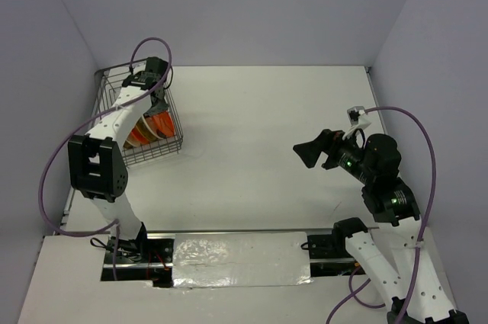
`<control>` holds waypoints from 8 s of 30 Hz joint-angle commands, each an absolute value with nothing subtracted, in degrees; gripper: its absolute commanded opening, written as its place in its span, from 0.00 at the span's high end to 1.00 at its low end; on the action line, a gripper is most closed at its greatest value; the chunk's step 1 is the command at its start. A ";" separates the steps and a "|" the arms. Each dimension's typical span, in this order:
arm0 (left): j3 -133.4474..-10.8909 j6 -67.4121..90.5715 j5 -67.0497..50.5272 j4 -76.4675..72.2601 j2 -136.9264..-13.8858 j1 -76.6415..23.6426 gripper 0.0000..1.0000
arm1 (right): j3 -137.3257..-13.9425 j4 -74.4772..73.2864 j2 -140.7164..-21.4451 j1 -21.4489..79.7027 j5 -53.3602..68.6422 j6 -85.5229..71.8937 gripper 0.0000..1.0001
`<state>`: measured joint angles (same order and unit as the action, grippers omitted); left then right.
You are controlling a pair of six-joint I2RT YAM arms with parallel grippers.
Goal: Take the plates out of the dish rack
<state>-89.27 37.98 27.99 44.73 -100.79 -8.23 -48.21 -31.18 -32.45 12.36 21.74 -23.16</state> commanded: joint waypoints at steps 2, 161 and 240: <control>-91.14 39.55 27.95 43.85 -102.74 -7.47 0.61 | -47.55 -26.46 -32.61 12.57 23.47 -23.90 0.00; -81.85 27.59 -14.18 32.40 -71.64 -12.48 1.00 | -73.20 2.46 -85.24 33.57 21.97 -33.66 0.00; -100.63 33.13 33.83 54.14 -110.74 -6.33 0.60 | -53.79 -13.80 -76.99 32.08 -5.62 -27.86 0.00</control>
